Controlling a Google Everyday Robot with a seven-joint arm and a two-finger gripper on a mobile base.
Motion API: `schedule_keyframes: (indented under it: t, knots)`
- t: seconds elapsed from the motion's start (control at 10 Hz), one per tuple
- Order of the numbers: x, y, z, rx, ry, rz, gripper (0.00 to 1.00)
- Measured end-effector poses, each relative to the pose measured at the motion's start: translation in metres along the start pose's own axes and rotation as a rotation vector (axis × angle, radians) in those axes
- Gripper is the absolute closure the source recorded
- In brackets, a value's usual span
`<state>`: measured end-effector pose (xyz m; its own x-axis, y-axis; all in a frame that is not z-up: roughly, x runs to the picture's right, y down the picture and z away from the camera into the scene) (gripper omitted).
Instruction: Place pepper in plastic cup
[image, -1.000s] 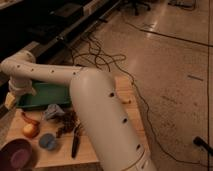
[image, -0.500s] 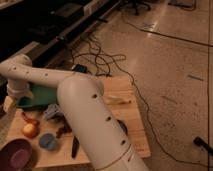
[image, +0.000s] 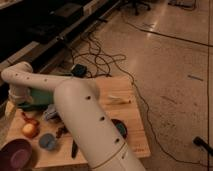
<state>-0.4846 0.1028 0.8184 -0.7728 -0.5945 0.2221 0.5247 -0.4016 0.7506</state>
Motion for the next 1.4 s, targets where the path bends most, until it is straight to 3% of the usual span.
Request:
schedule_keyframes:
  t: [0.6, 1.2, 1.4]
  knots:
    - [-0.004, 0.010, 0.017, 0.020, -0.007, 0.044, 0.20]
    - [-0.005, 0.004, 0.032, 0.012, -0.032, 0.036, 0.20]
    - [-0.003, -0.001, 0.029, -0.015, -0.040, 0.027, 0.20]
